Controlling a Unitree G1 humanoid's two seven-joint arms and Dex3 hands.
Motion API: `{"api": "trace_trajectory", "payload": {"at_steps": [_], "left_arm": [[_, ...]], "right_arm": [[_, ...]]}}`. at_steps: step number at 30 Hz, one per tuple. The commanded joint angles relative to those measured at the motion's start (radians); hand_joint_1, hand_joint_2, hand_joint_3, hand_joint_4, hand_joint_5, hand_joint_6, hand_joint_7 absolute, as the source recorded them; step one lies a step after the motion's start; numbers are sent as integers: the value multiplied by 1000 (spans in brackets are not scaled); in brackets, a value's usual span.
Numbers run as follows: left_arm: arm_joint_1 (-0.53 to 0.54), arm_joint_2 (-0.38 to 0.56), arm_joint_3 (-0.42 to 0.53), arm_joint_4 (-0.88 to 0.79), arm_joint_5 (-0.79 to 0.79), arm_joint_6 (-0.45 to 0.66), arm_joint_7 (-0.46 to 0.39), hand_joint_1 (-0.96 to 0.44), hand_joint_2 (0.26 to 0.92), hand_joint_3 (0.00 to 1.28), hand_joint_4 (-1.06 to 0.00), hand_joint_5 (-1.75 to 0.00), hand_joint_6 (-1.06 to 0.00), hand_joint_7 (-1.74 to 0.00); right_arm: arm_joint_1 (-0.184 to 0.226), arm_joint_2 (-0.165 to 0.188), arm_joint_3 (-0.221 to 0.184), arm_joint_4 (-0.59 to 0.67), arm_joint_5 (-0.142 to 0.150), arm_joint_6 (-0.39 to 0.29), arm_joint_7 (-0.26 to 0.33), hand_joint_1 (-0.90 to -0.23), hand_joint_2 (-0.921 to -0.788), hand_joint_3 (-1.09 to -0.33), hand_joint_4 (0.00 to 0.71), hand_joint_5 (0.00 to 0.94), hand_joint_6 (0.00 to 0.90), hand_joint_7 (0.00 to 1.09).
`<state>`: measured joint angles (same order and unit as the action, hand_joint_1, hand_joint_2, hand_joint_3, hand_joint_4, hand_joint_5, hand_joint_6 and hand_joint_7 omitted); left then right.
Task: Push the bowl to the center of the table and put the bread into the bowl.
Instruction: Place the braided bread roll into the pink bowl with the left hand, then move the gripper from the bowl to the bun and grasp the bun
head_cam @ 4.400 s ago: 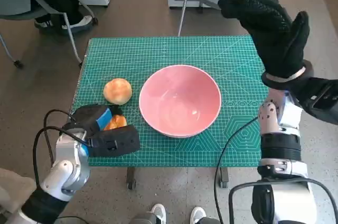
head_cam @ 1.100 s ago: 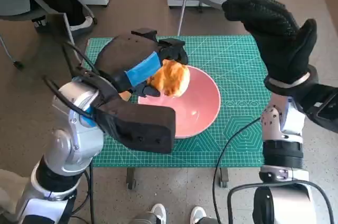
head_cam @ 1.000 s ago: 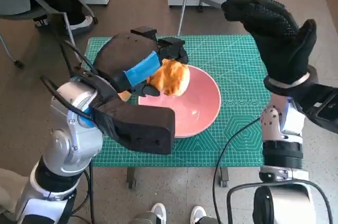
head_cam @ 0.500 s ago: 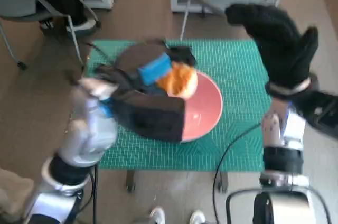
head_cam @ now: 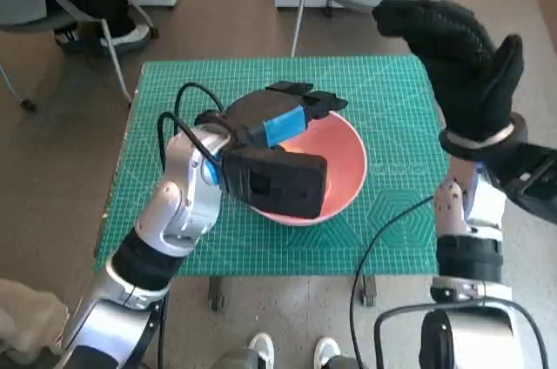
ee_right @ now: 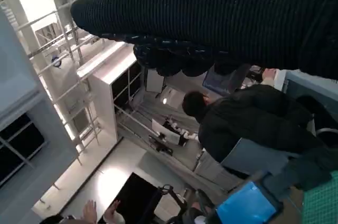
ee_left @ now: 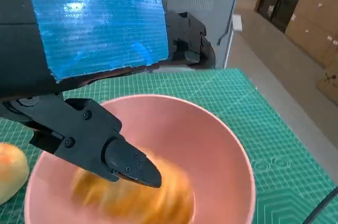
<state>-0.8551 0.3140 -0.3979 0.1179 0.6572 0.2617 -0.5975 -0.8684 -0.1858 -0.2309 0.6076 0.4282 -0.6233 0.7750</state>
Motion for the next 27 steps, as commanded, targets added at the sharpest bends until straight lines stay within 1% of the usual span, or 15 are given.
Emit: {"api": "trace_trajectory", "payload": {"at_steps": [1,15,19,27], "left_arm": [[-10,14,-3,5,8,-10,18,-406,811,0,1,1,-104,-202],[17,57,17,-50,-3,-6,13,-419,813,1,1,1,-102,-195],[38,108,60,-109,-23,-13,-1,-431,815,2,1,1,-100,-195],[62,161,103,-171,-44,-17,-6,-454,818,3,1,1,-103,-192]], "right_arm": [[24,0,5,8,-2,4,3,-704,-921,-807,314,4,408,16],[21,1,4,23,3,-4,15,-704,-921,-815,315,2,408,15],[20,-4,3,21,5,0,16,-701,-921,-816,315,2,409,15],[22,-6,0,18,9,3,20,-693,-921,-817,315,2,410,15]]}}
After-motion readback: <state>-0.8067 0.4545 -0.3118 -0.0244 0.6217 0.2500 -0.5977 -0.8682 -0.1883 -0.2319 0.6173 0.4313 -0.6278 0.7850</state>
